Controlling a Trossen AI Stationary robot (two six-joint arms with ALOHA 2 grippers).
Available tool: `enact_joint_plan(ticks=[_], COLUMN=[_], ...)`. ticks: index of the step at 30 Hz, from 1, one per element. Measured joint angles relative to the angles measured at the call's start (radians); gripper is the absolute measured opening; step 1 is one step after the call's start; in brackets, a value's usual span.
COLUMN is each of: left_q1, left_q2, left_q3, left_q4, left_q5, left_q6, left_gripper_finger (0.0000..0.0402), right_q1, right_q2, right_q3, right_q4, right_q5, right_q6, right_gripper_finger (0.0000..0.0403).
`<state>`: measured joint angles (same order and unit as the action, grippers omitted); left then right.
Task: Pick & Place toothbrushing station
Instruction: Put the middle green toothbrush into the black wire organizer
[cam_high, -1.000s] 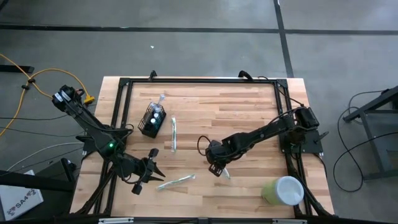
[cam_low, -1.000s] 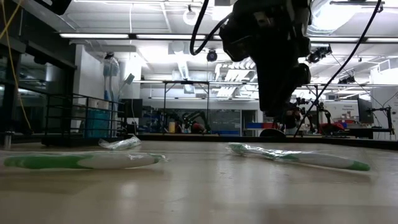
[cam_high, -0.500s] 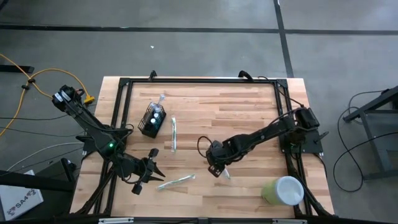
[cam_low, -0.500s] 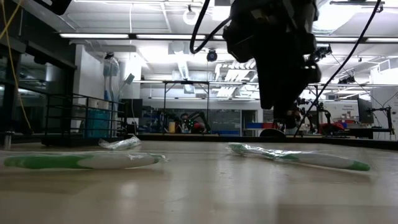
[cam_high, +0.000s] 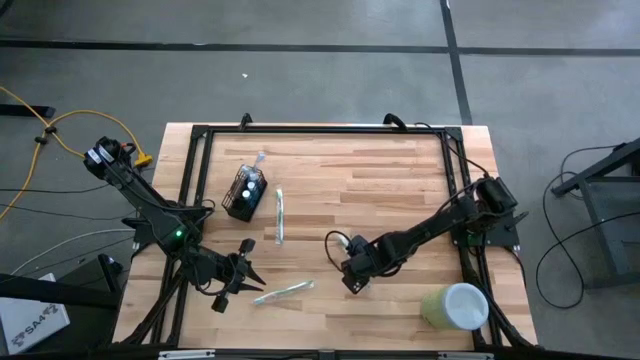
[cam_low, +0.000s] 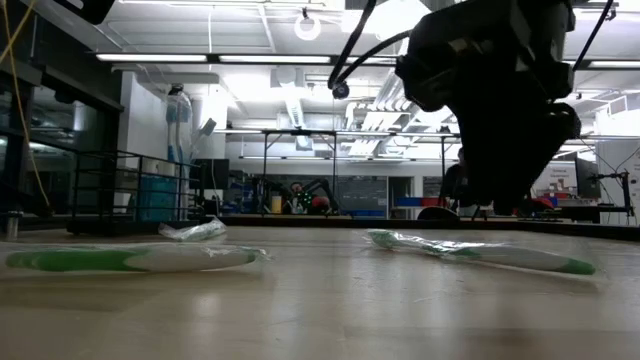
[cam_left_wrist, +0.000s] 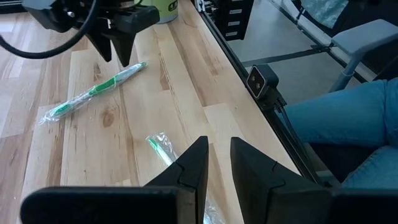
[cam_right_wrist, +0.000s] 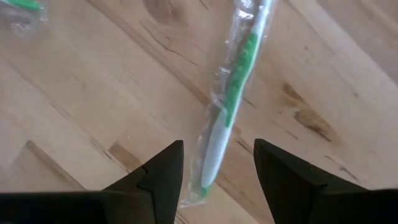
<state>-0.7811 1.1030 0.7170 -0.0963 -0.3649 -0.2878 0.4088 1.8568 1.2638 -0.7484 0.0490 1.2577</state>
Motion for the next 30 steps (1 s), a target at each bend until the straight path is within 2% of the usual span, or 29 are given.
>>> enact_joint_plan(ticks=[9,21,30], left_q1=[0.0,0.0,0.0], left_q2=[0.0,0.0,0.0], left_q3=[0.0,0.0,0.0], left_q4=[0.0,0.0,0.0], left_q5=[0.0,-0.001,-0.004], left_q6=[-0.009,-0.011,-0.011], left_gripper_finger=[0.0065,0.0065,0.0065], right_q1=[0.017,0.024,0.032], right_q2=[0.0,-0.002,-0.004], right_q3=[-0.075,-0.167,-0.181], right_q4=[0.127,0.214,0.229], right_q5=[0.003,0.008,0.03], right_q6=[0.046,0.11,0.129], right_gripper_finger=[0.0187,0.0187,0.0187])
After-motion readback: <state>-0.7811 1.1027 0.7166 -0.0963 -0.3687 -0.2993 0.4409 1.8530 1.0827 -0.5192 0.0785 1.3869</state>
